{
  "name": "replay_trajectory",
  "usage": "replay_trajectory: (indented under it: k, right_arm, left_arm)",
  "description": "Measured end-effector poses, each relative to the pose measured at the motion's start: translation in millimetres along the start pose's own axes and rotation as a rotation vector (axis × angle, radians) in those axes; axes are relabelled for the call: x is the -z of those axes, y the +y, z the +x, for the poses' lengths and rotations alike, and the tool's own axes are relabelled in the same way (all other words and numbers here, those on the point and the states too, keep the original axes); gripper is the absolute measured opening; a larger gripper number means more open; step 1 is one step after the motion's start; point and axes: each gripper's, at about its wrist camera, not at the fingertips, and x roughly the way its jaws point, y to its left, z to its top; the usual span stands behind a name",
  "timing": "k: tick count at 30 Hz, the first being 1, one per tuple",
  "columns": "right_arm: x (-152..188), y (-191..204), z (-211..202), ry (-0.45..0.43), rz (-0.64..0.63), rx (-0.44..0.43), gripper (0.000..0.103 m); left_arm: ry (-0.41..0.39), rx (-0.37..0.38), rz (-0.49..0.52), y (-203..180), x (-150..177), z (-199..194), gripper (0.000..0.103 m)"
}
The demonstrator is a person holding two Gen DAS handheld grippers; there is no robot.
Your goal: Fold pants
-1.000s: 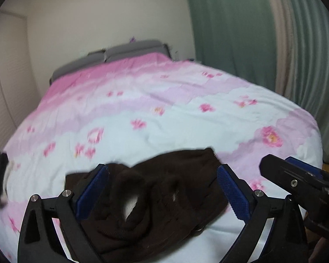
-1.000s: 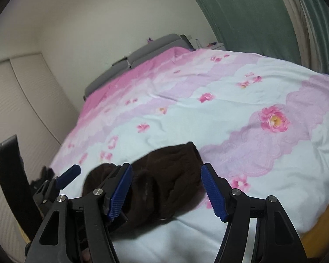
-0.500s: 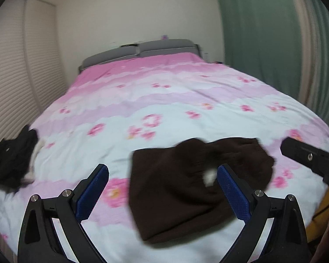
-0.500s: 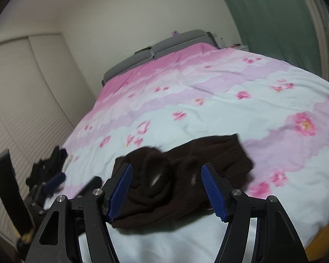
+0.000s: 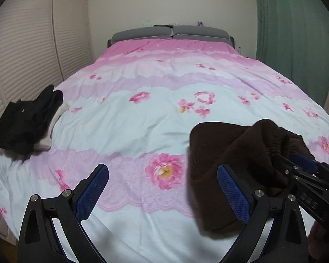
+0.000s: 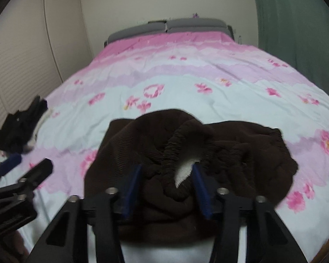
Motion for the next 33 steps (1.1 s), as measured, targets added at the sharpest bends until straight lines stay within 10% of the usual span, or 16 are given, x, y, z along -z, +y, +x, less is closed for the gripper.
replay_trajectory:
  k: [5,14,19,25,27,33]
  right_arm:
    - [-1.2,-18.9,32.3,0.105,0.084,-0.094,0.014]
    - [-6.8,-99.3,-34.5,-0.015,0.226,-0.104,0.012]
    - [10.8,-126.2,-0.1,0.131,0.284,-0.208,0.012]
    - [10.5,-117.4,-10.8,0.084,0.262,-0.221,0.029]
    - [11.6,-118.0,-25.1,0.041,0.265,-0.184,0.056]
    - [14.7,-133.8,-47.0,-0.023,0.325,-0.116,0.077]
  left_arm:
    - [0.010,-0.002,-0.034,7.4,-1.9,9.4,0.101]
    - [0.014,0.062,-0.023,-16.7,-7.9,9.4,0.101]
    - [0.031,0.097,0.018,-42.3,-3.2,10.6,0.101]
    - [0.045,0.086,0.031,-45.8,0.1,11.2,0.101]
    - [0.045,0.086,0.025,-44.7,-1.1,10.6,0.101]
    - [0.037,0.089,0.031,-46.3,-2.2,8.0,0.101]
